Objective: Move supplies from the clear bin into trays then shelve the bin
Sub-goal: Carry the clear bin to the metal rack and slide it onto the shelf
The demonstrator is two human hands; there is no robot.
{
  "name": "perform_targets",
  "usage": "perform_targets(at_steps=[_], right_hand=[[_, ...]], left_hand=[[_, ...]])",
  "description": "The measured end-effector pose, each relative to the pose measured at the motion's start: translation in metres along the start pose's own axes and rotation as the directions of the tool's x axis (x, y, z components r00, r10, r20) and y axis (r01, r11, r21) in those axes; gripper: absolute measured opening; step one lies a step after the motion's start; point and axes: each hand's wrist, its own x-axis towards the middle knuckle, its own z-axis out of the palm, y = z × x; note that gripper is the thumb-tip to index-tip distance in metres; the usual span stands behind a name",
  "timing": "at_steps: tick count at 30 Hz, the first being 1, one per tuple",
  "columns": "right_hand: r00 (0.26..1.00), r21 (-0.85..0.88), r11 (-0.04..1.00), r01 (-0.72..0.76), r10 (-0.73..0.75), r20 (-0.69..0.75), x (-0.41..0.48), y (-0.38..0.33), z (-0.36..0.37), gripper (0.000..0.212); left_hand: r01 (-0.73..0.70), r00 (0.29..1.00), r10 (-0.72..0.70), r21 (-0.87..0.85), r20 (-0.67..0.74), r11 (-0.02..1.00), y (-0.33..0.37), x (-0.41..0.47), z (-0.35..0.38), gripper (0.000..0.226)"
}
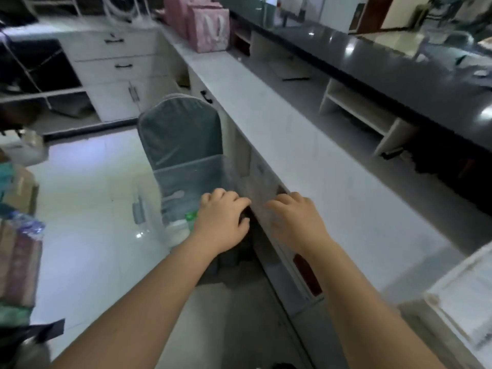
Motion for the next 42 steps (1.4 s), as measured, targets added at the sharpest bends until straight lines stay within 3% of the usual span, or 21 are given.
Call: perform_targets(at_steps=[4,9,22,30,36,42], right_hand=[[0.987,-0.012,0.990,0.142,-0.140,0.080,0.060,-0.037,0.034,0.045],[0.975,0.015,0.983,0.183,-0.183,0.129,0.125,-0.052,0.070,0.042],[0.978,0.096,0.995,0.012,-0.031,0.205,0.293,-0.028,0.147,0.041],[0.931,0.085,0.946,-0.312,0.287,0.228,0.330,-0.039,0.190,0.038],[0.762,0.055,0.772,-0.633,0.608,0.223,0.333,-0.098,0.214,0.040],[0.625,0.043,0.627,-0.778,0.766,0.149,0.321,-0.166,0.217,0.051]], left_hand=[[0.127,0.990,-0.130,0.060,0.053,0.990,-0.068,-0.005,0.011,0.043],[0.182,0.977,-0.191,0.096,0.090,0.979,-0.123,0.025,0.023,0.046],[0.040,0.965,-0.091,0.202,0.247,0.979,-0.237,0.173,0.071,0.047],[-0.172,0.931,0.122,0.119,0.345,0.978,-0.288,0.247,0.113,0.056],[-0.432,0.830,0.383,0.033,0.406,0.901,-0.341,0.259,0.128,0.057],[-0.628,0.703,0.579,-0.019,0.413,0.778,-0.368,0.246,0.123,0.055]])
